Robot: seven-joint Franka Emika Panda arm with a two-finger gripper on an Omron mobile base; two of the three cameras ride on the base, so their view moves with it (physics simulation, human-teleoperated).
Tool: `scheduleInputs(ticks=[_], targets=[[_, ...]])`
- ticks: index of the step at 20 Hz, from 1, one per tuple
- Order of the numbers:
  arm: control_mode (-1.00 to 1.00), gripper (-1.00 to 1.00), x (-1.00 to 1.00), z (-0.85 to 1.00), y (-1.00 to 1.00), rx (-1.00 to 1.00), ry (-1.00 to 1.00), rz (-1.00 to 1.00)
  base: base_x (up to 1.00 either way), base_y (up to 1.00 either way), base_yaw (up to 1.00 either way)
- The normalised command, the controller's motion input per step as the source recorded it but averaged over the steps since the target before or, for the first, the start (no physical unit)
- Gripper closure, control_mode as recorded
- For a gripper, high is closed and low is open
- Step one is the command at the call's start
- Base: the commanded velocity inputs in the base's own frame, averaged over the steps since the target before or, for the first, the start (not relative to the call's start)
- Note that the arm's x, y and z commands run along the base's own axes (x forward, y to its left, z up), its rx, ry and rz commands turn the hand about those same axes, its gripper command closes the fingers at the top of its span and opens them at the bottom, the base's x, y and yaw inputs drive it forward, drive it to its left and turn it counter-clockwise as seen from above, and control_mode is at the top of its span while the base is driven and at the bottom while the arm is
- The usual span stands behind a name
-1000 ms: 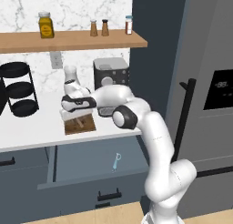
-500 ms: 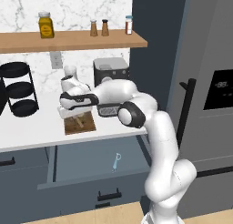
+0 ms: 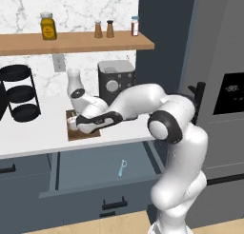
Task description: Place the appropriate cutting tool for cutting the garlic skin on the cutting board.
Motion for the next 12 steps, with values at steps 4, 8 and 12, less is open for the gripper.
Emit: scheduleInputs(ticks=[4, 8, 12], targets=[[-1.00, -1.00, -0.86, 0.90, -0.49, 0.16, 0.01, -0.06, 0.00, 0.00, 0.00], [-1.00, -1.00, -1.00, 0.91, -0.64, 0.12, 0.03, 0.00, 0.00, 0.00, 0.00], [-1.00, -1.00, -1.00, 0.71, -0.74, 0.04, 0.00, 0.07, 0.00, 0.00, 0.00]])
